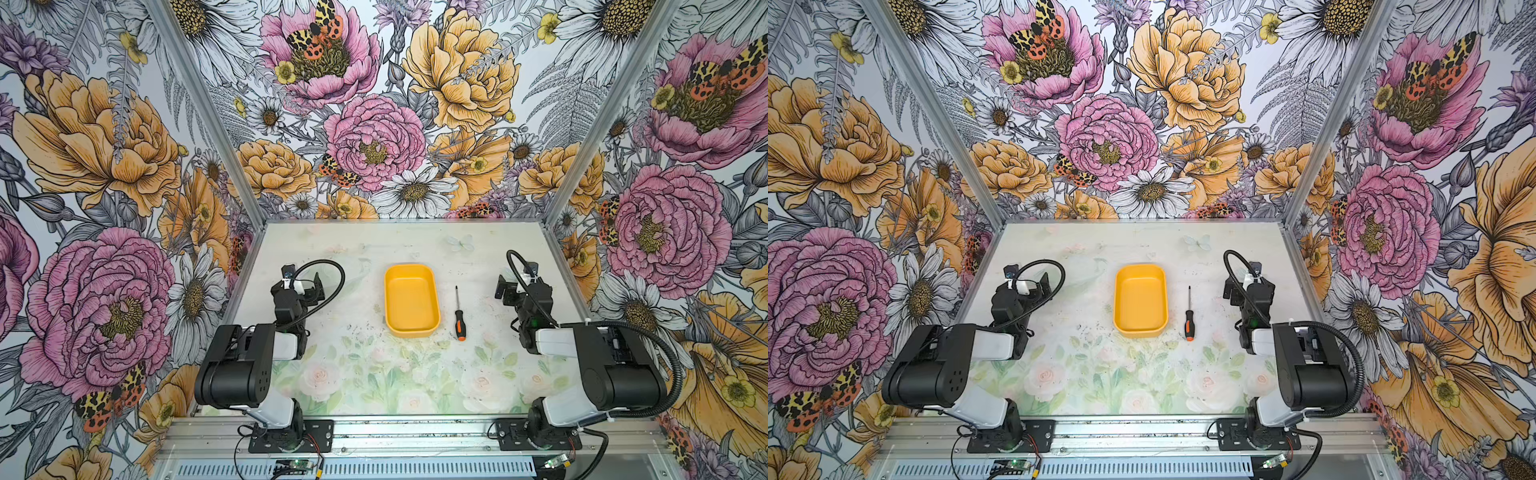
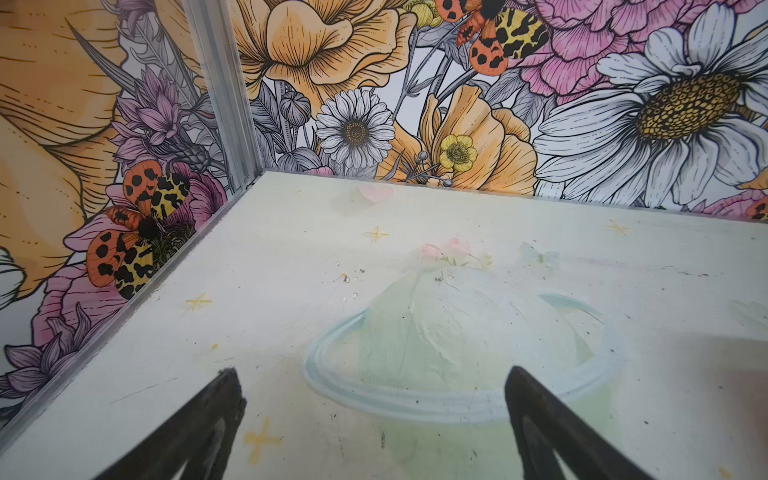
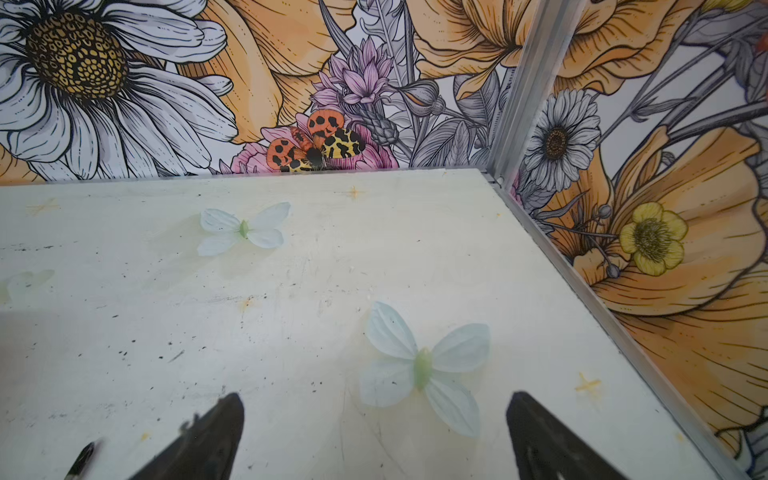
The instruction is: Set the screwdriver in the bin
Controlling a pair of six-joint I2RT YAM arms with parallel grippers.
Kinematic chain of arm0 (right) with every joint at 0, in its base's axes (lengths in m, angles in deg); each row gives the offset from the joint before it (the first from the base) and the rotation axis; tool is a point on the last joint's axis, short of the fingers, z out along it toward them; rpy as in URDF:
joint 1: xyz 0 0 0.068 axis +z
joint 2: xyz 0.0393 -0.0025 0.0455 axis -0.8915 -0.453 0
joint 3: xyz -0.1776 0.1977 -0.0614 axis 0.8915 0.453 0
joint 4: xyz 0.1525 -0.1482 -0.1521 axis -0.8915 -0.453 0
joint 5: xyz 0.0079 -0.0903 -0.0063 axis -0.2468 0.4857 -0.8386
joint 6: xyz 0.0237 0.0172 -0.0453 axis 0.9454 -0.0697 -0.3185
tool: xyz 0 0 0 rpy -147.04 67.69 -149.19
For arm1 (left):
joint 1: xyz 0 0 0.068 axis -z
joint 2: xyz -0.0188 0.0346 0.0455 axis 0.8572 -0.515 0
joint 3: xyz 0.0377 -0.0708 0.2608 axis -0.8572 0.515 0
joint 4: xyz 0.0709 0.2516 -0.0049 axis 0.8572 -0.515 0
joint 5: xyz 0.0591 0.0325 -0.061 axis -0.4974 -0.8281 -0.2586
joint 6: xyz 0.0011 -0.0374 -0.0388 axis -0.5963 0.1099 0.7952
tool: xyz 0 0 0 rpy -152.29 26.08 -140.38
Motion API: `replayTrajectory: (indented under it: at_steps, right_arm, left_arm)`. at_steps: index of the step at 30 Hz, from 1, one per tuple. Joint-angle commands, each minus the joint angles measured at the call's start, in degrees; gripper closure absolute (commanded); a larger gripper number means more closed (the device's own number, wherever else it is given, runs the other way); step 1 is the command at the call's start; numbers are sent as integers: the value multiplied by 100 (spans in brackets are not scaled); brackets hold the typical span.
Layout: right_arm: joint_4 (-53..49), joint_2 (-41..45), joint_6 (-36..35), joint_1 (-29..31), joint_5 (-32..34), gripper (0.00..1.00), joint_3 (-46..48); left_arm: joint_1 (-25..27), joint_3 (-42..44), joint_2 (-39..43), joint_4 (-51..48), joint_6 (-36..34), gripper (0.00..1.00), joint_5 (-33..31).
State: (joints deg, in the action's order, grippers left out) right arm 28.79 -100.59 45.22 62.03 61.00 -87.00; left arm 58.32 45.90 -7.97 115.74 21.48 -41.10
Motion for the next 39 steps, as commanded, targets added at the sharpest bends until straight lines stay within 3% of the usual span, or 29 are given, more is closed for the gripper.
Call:
replayTrajectory:
  at_steps: [1, 21, 25, 27, 30, 35, 39]
  right_arm:
    - [215, -76, -14, 24, -11, 1, -8]
    - [212, -67, -17, 16, -12, 0, 2]
    - [204, -7, 14, 40, 146, 5, 3]
    - [-314, 279, 69, 85, 447, 7, -139]
    - [-1953, 902, 254, 96, 531, 7, -679]
    - [-4718, 1436, 1042, 221, -208, 8, -1758]
    - [-5550, 1679, 1596, 575, -778, 9, -1858]
  left_arm:
    - [-45, 28, 14, 134, 91, 1, -62]
    - [-3, -81, 13, -71, 52, 1, -88]
    - [5, -93, 22, -106, 43, 1, -78]
    - [7, -94, 94, -155, 53, 1, -75]
    - [32, -180, 565, -717, -32, 1, -1]
    - [73, -850, 1540, -2827, 189, 1, 257]
    - [260, -926, 2021, -3171, 585, 1, 810]
